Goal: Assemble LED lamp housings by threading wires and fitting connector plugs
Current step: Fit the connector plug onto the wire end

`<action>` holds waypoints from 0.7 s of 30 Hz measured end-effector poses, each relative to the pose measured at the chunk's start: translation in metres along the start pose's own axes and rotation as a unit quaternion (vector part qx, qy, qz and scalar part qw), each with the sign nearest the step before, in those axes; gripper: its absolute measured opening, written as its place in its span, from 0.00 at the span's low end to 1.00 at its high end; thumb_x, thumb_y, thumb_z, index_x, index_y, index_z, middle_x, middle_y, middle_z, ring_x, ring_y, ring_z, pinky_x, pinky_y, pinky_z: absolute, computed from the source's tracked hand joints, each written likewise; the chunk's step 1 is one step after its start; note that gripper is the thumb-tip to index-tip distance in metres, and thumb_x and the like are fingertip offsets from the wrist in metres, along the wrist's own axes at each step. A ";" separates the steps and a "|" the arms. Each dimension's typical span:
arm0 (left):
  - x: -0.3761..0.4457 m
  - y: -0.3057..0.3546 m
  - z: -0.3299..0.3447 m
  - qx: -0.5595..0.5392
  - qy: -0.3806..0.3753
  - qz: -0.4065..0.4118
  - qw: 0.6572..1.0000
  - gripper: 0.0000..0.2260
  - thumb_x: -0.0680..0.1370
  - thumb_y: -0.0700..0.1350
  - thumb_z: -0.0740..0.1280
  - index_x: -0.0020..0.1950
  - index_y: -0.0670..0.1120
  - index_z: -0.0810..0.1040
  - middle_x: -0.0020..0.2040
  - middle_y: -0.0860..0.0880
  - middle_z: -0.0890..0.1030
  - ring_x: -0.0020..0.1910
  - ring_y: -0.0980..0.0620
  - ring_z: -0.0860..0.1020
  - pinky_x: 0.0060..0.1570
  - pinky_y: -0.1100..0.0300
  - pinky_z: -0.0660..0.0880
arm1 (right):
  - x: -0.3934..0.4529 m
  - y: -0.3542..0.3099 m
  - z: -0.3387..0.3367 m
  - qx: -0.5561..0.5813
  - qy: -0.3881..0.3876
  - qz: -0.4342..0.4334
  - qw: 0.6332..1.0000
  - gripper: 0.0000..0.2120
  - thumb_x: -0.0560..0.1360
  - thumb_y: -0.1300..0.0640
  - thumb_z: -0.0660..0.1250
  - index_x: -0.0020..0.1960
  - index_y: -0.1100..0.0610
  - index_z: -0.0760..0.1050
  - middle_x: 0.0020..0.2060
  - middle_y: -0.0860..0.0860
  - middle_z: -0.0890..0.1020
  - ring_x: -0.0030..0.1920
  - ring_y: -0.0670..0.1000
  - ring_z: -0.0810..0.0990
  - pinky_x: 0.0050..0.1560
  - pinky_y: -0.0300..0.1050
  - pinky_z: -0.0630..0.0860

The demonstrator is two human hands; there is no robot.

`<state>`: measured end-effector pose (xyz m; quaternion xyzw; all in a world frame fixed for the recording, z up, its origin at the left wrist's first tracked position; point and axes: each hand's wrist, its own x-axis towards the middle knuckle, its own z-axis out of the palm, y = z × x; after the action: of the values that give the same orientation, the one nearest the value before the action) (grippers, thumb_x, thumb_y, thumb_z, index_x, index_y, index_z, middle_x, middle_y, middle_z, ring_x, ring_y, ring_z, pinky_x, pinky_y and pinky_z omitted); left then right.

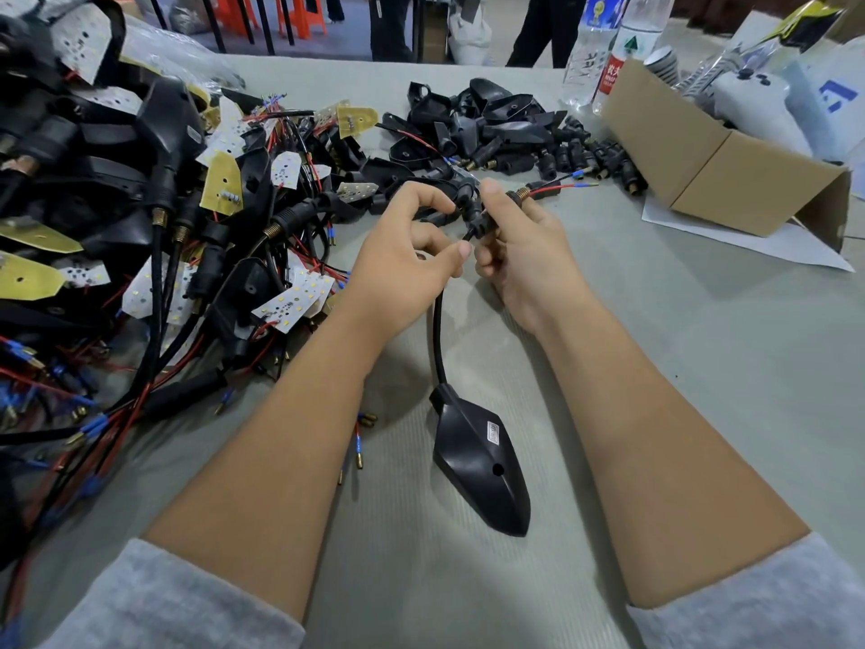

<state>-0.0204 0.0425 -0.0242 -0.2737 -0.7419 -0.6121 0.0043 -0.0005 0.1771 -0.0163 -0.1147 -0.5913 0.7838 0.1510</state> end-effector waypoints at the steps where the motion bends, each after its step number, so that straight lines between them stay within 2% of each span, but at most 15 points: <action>1: 0.000 -0.001 0.000 0.000 -0.003 0.003 1.000 0.14 0.77 0.39 0.70 0.54 0.52 0.68 0.35 0.46 0.82 0.35 0.51 0.79 0.42 0.57 0.75 | 0.000 0.000 0.000 0.003 -0.006 -0.004 1.000 0.08 0.78 0.52 0.67 0.45 0.55 0.72 0.30 0.50 0.70 0.25 0.47 0.68 0.26 0.39 0.65; 4: 0.001 -0.001 -0.002 0.004 -0.020 0.006 1.000 0.14 0.78 0.39 0.68 0.56 0.50 0.66 0.33 0.51 0.81 0.33 0.57 0.78 0.38 0.66 0.72 | -0.002 -0.001 0.000 0.015 -0.026 -0.011 0.999 0.06 0.79 0.55 0.66 0.44 0.55 0.73 0.31 0.50 0.75 0.29 0.49 0.72 0.30 0.39 0.68; 7: 0.000 -0.001 -0.002 0.014 -0.038 -0.006 0.999 0.12 0.79 0.40 0.67 0.57 0.50 0.66 0.32 0.53 0.80 0.27 0.61 0.73 0.33 0.69 0.68 | -0.003 -0.002 0.000 0.008 -0.030 -0.009 0.999 0.06 0.80 0.57 0.64 0.44 0.55 0.73 0.32 0.51 0.78 0.29 0.50 0.74 0.31 0.40 0.69; 9: 0.000 -0.001 -0.002 0.031 -0.044 -0.010 0.999 0.12 0.79 0.41 0.67 0.57 0.51 0.66 0.31 0.54 0.80 0.29 0.58 0.74 0.35 0.64 0.70 | -0.002 -0.002 0.000 -0.005 -0.030 -0.010 0.999 0.06 0.80 0.58 0.64 0.45 0.55 0.71 0.31 0.51 0.78 0.29 0.50 0.74 0.31 0.41 0.69; 11: -0.001 0.000 0.000 0.048 -0.049 -0.009 0.998 0.13 0.79 0.41 0.67 0.56 0.52 0.66 0.32 0.54 0.81 0.34 0.51 0.78 0.42 0.54 0.76 | -0.001 -0.001 -0.001 -0.044 -0.022 -0.016 0.999 0.06 0.80 0.57 0.64 0.45 0.55 0.70 0.30 0.51 0.76 0.29 0.50 0.73 0.31 0.41 0.69; 13: -0.002 0.001 0.001 0.059 -0.051 -0.007 0.997 0.14 0.78 0.40 0.68 0.55 0.53 0.65 0.33 0.53 0.82 0.38 0.46 0.79 0.49 0.47 0.77 | -0.001 0.000 -0.001 -0.079 -0.013 -0.022 0.997 0.06 0.79 0.56 0.65 0.45 0.55 0.70 0.30 0.52 0.76 0.28 0.50 0.73 0.31 0.42 0.69; 17: -0.002 0.002 0.002 0.062 -0.046 -0.015 0.997 0.13 0.78 0.42 0.68 0.55 0.53 0.66 0.34 0.51 0.83 0.38 0.47 0.80 0.49 0.47 0.77 | -0.003 0.000 -0.001 -0.063 -0.025 -0.034 0.997 0.07 0.79 0.54 0.67 0.46 0.55 0.72 0.32 0.52 0.76 0.30 0.50 0.72 0.37 0.46 0.68; 21: -0.001 0.003 0.001 0.068 -0.049 -0.026 0.996 0.12 0.78 0.42 0.68 0.55 0.51 0.66 0.30 0.53 0.81 0.36 0.51 0.79 0.49 0.48 0.76 | -0.006 -0.003 -0.002 -0.044 -0.045 -0.042 0.997 0.06 0.80 0.54 0.65 0.45 0.54 0.72 0.32 0.50 0.78 0.33 0.49 0.72 0.41 0.48 0.67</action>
<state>-0.0179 0.0434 -0.0224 -0.2827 -0.7880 -0.5461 -0.0294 0.0063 0.1771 -0.0140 -0.0610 -0.6356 0.7545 0.1517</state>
